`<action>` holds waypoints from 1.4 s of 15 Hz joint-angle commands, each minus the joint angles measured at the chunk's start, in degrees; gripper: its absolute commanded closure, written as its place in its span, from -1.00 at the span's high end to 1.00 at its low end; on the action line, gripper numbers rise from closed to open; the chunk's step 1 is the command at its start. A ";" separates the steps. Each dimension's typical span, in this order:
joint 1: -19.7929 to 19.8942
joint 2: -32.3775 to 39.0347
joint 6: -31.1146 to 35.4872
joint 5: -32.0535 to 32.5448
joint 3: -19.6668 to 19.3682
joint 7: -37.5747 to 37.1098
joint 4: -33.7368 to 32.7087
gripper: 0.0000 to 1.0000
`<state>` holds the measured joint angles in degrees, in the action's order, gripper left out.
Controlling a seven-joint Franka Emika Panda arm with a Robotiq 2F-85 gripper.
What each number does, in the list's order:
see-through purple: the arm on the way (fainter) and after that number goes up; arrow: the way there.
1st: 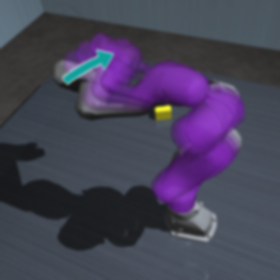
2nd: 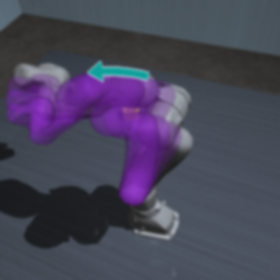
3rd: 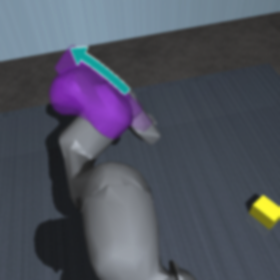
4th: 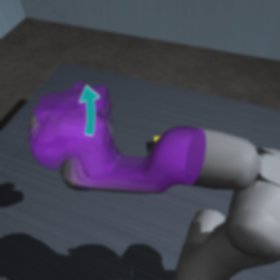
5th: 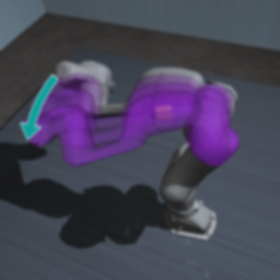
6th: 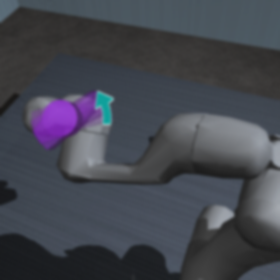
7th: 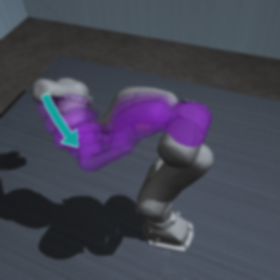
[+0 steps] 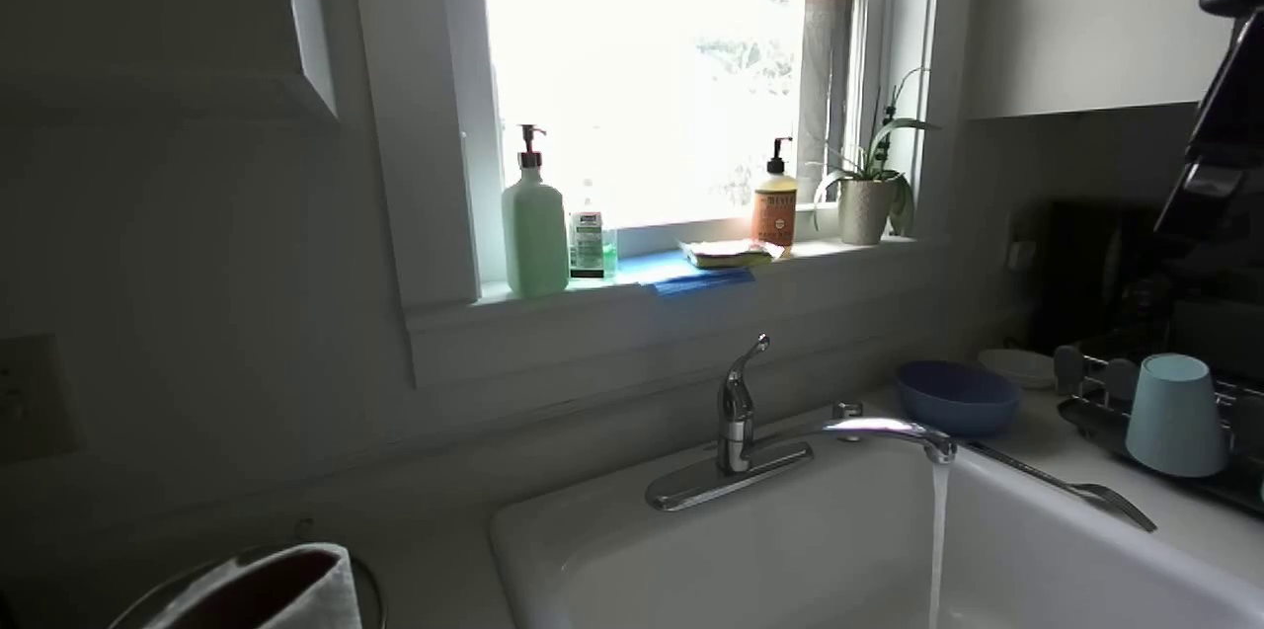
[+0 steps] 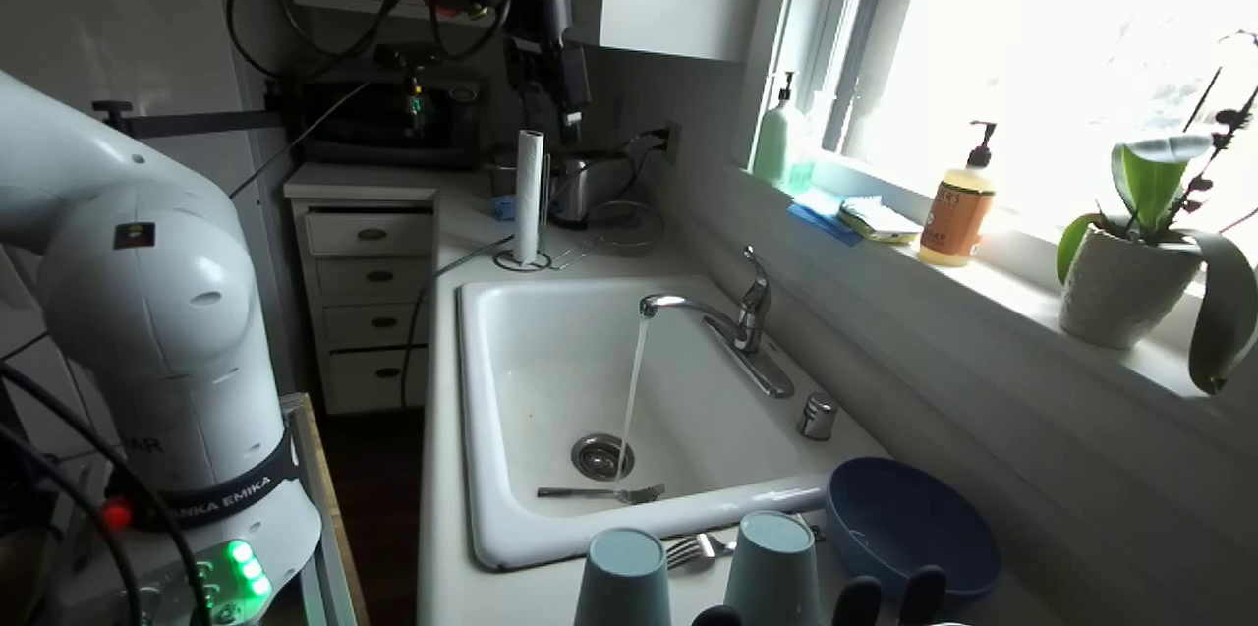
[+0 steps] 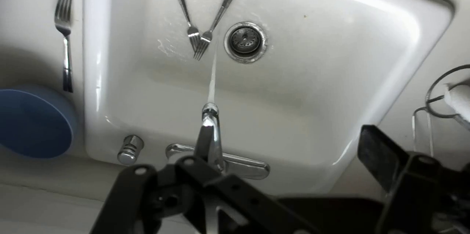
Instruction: Put water in the blue bowl, then close the tap handle
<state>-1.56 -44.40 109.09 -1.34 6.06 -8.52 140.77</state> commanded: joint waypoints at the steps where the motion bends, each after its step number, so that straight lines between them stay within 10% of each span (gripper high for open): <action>1: 3.99 6.73 3.42 6.12 3.71 -5.20 -2.78 1.00; 14: 4.30 33.41 18.63 17.38 4.25 -11.29 -18.25 1.00; 21: 2.57 30.06 18.54 17.33 3.36 -9.45 -14.61 1.00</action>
<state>2.14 -14.40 127.80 15.68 10.47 -17.78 126.26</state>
